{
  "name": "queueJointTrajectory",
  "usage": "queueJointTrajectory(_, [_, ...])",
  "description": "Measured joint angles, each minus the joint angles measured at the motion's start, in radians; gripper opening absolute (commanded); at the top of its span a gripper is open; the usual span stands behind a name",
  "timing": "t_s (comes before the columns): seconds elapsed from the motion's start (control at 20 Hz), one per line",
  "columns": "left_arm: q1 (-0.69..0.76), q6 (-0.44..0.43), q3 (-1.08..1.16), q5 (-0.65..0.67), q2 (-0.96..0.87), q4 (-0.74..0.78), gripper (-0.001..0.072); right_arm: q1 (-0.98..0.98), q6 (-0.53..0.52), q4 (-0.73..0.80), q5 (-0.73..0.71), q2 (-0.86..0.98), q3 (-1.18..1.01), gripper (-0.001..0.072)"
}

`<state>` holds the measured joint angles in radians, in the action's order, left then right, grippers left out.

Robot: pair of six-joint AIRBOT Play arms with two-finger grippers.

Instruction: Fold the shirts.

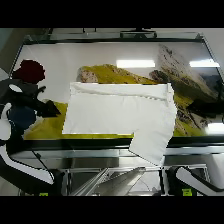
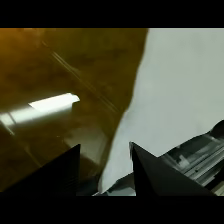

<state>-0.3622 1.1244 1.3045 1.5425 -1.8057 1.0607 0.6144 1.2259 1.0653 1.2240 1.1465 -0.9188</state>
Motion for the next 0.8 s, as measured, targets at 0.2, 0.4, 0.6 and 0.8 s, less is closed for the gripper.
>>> queueJointTrajectory(0.2, [0.046, -0.074, -0.187, -0.046, 0.033, -0.077, 0.0305, 0.032, 0.111, 0.010, -0.001, -0.156, 0.212, 0.0530])
queueJointTrajectory(0.4, [0.103, -0.119, -0.245, -0.084, 0.046, -0.104, -0.0002, 0.041, 0.181, 0.008, 0.038, -0.242, 0.399, 0.0530])
queueJointTrajectory(0.6, [0.129, -0.136, -0.262, -0.134, 0.101, -0.096, 0.0003, 0.043, 0.195, -0.022, 0.039, -0.249, 0.554, 0.0520])
queueJointTrajectory(0.8, [0.136, -0.142, -0.265, -0.167, 0.154, -0.105, 0.0012, 0.043, 0.153, -0.103, -0.004, -0.188, 0.608, 0.0438])
